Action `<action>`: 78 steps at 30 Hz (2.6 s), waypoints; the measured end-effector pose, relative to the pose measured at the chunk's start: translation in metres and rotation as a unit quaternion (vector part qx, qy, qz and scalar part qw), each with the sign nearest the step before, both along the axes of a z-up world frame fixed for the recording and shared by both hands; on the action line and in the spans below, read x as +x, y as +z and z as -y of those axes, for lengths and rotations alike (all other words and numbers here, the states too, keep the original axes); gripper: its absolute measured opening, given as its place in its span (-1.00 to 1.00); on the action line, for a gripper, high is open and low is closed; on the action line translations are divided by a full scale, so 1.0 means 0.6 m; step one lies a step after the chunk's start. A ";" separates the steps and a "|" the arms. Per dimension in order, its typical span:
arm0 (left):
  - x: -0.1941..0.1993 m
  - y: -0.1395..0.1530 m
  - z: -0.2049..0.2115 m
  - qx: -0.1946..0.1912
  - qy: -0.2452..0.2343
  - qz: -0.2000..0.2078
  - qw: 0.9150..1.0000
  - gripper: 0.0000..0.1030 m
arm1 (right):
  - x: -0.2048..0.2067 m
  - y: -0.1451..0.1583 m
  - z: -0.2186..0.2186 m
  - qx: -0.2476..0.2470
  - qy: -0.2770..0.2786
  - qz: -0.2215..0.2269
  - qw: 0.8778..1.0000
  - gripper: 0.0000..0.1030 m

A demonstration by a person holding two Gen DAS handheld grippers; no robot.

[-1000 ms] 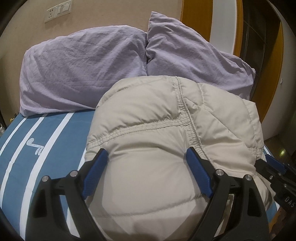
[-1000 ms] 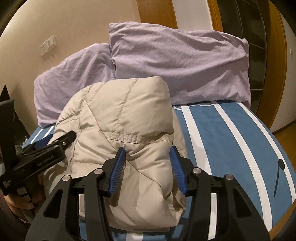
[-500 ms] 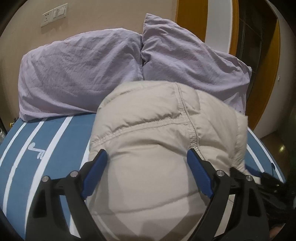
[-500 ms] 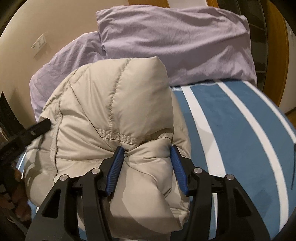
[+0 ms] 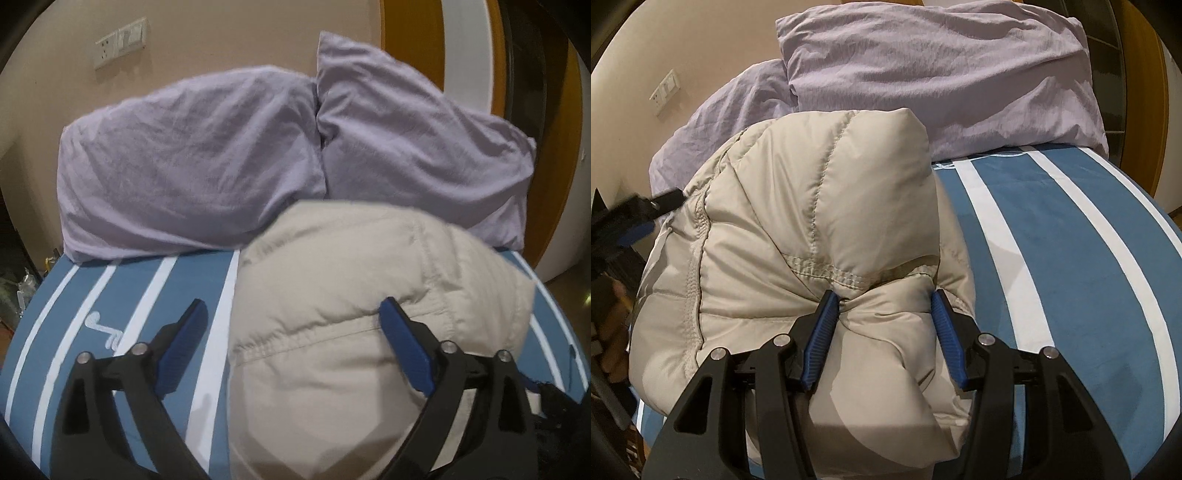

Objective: Fold large clothes

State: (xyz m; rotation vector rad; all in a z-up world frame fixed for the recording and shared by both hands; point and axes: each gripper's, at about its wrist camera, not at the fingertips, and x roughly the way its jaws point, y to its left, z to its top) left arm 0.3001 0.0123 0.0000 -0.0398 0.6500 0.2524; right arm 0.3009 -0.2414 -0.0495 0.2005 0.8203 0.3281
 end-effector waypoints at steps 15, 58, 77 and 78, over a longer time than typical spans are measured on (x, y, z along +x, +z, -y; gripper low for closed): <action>0.018 -0.065 -0.014 -0.010 0.008 -0.004 1.000 0.97 | 0.007 0.087 0.003 -0.017 -0.011 0.048 0.999 0.52; 0.036 -0.008 0.004 -0.009 -0.011 0.022 1.000 0.96 | 0.208 -0.017 -0.073 -0.033 -0.070 -0.048 0.996 0.69; 0.109 -0.069 0.009 0.018 -0.010 -0.028 0.999 0.97 | 0.206 -0.016 -0.078 -0.047 -0.074 -0.038 0.995 0.70; 0.112 -0.070 0.009 0.016 -0.010 -0.029 0.999 0.97 | 0.206 -0.017 -0.078 -0.047 -0.075 -0.038 0.995 0.70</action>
